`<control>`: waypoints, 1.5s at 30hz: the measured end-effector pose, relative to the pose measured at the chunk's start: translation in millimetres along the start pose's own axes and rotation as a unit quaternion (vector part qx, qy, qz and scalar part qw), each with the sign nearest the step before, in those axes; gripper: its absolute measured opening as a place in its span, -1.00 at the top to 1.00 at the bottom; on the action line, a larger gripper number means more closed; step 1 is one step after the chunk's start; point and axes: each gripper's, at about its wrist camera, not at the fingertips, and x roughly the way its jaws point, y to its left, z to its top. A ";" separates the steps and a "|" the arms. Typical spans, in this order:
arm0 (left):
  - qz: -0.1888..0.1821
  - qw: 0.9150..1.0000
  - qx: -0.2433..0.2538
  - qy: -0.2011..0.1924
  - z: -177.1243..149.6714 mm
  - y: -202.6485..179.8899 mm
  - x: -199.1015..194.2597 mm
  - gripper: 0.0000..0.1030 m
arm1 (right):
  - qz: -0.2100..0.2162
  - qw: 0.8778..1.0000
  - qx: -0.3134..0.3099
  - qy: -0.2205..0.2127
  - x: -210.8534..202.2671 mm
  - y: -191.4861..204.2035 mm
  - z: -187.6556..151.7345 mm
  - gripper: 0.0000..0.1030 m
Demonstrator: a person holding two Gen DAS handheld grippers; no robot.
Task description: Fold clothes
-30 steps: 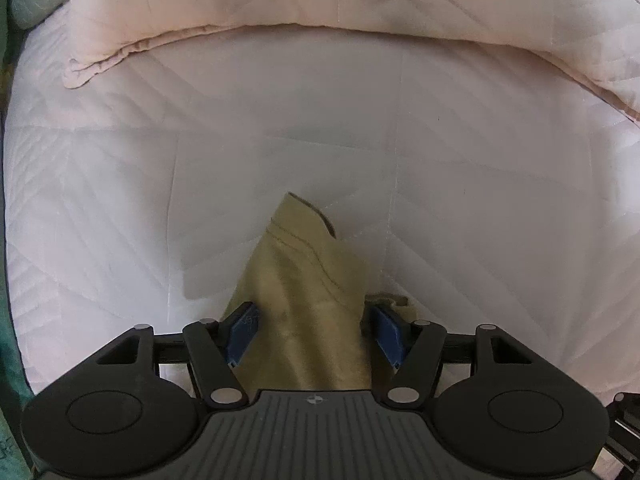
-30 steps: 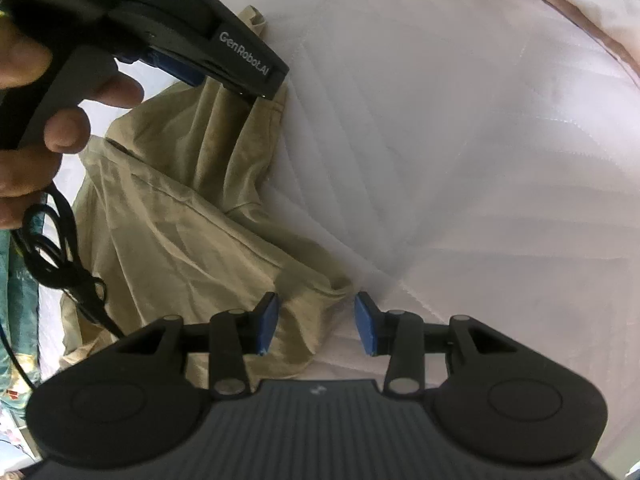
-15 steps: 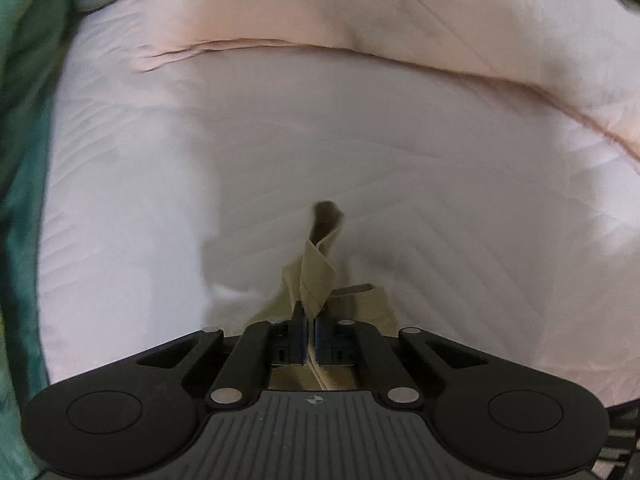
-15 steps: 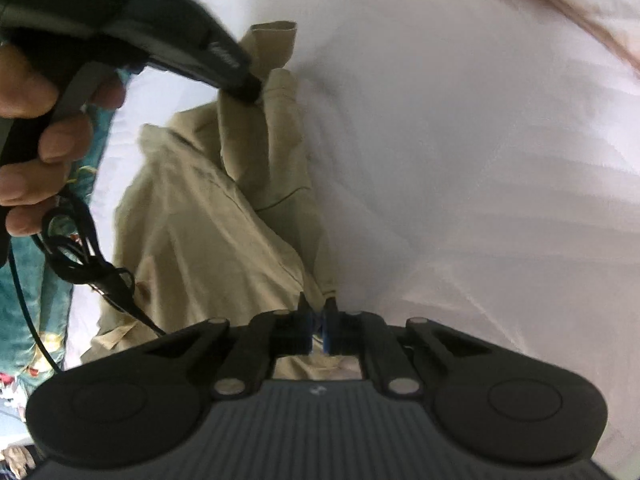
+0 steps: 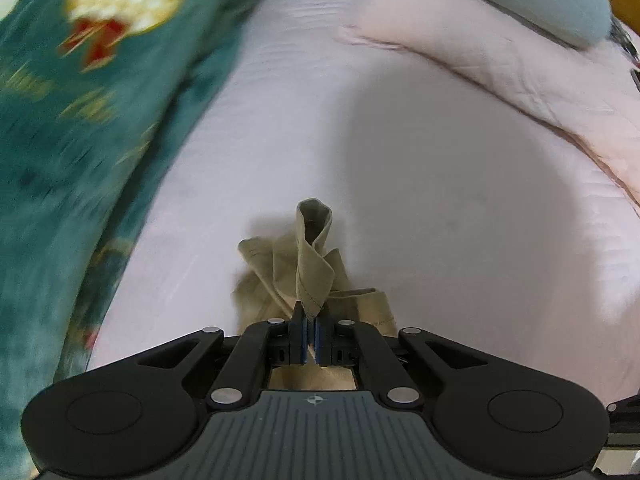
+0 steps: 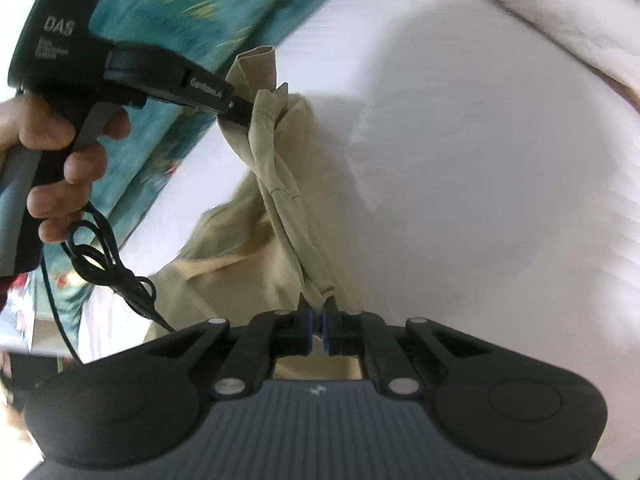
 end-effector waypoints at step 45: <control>0.070 0.958 -0.277 -0.001 -410.6 203.6 3.2 0.07 | -0.003 0.952 -0.272 0.137 89.9 225.1 -175.3 0.29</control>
